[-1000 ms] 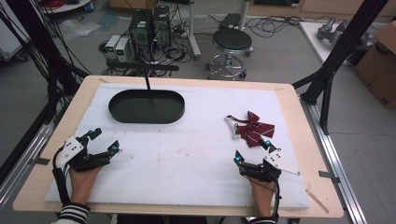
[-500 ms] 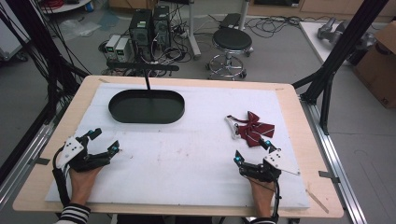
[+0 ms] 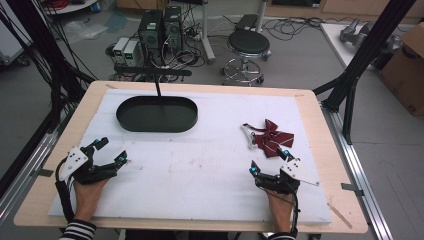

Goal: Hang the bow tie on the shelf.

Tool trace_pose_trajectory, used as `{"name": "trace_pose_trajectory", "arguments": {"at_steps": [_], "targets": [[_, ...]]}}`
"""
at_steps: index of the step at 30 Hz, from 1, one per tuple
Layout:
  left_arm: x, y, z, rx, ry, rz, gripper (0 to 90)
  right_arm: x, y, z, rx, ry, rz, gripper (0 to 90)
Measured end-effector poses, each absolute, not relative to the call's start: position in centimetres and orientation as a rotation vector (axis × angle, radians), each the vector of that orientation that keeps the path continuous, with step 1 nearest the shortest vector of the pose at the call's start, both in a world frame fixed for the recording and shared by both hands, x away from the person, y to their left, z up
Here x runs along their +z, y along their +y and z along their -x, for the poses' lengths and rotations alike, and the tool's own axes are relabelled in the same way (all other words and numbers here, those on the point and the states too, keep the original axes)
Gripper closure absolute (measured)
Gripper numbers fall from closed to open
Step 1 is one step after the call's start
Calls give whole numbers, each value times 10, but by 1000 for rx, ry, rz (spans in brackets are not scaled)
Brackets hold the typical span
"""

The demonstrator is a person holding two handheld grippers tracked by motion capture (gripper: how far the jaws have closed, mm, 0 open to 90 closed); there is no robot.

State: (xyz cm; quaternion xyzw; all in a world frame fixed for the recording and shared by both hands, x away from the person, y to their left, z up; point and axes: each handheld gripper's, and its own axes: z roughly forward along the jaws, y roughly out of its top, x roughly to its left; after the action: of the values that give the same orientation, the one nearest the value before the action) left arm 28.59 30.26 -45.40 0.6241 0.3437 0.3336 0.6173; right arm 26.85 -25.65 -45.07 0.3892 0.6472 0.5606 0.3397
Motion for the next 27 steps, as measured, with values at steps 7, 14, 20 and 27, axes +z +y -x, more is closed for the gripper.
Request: {"name": "trace_pose_trajectory", "arguments": {"at_steps": [7, 14, 20, 27], "targets": [[-454, 303, -286, 763, 794, -1431, 143, -440, -259, -270, 1422, 1693, -1011, 7], [-454, 303, -286, 764, 791, -1433, 143, -412, -257, -282, 1384, 1721, -1008, 7], [-454, 303, -286, 764, 791, -1433, 143, -393, -252, -300, 1340, 1802, -1032, 8], [-454, 303, -286, 766, 788, -1437, 143, -376, -246, -323, 1272, 1894, -1033, 44]]}}
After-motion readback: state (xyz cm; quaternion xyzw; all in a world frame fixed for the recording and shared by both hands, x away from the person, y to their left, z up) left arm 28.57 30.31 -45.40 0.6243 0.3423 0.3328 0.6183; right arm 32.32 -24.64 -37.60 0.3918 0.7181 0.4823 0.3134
